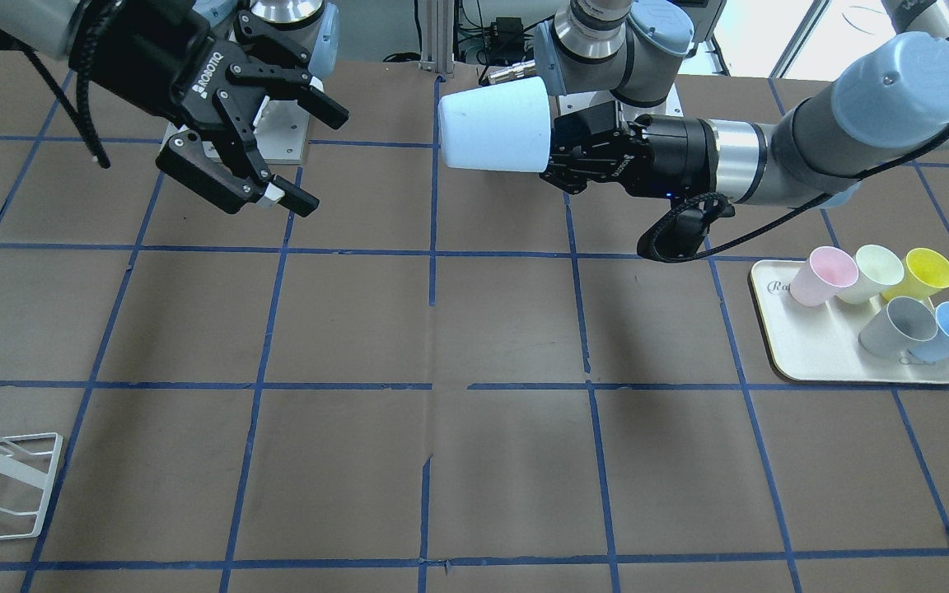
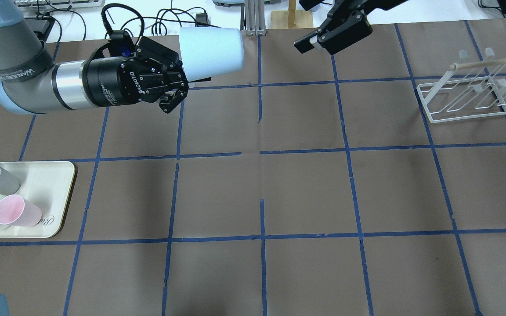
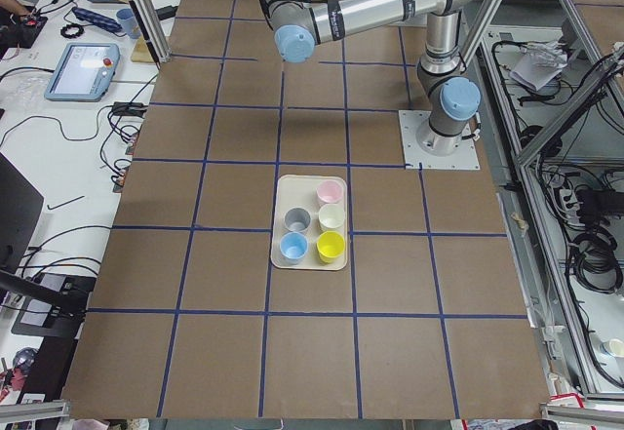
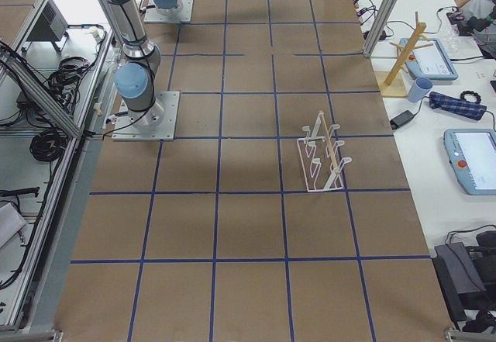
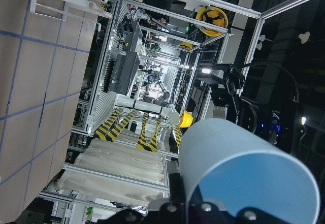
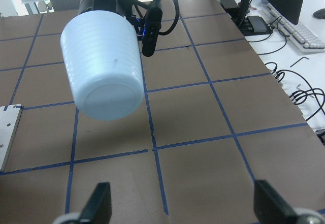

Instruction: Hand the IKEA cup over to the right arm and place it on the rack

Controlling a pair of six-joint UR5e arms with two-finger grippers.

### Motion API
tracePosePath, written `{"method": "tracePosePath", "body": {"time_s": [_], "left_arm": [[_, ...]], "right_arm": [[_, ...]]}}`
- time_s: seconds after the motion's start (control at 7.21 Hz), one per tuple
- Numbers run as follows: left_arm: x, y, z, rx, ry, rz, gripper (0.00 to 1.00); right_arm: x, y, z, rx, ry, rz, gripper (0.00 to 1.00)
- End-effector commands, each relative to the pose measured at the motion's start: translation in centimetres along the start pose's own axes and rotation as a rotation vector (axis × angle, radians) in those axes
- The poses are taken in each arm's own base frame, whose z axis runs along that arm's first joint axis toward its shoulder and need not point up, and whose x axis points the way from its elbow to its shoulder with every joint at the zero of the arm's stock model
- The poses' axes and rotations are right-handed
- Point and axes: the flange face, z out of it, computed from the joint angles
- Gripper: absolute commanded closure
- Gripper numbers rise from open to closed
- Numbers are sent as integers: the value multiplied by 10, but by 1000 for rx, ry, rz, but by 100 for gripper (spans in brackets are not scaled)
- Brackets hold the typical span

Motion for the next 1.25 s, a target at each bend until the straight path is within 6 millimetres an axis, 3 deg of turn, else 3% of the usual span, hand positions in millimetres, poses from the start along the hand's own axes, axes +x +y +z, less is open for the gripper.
{"method": "tracePosePath", "body": {"time_s": [0.0, 0.14, 0.28, 0.42, 1.11], "left_arm": [[8, 1, 6, 17, -9, 88, 100], [14, 8, 21, 5, -28, 179, 100], [10, 16, 35, -3, -33, 253, 100], [16, 22, 42, -4, -39, 279, 100], [18, 27, 42, -15, -39, 287, 100]], "right_arm": [[14, -10, 12, 86, -39, -20, 0], [-18, -38, 43, 120, -141, -23, 0], [-45, -58, 44, 129, -166, -46, 0], [-58, -62, 38, 145, -203, 10, 0], [-66, -41, 45, 62, -272, 75, 0]]}}
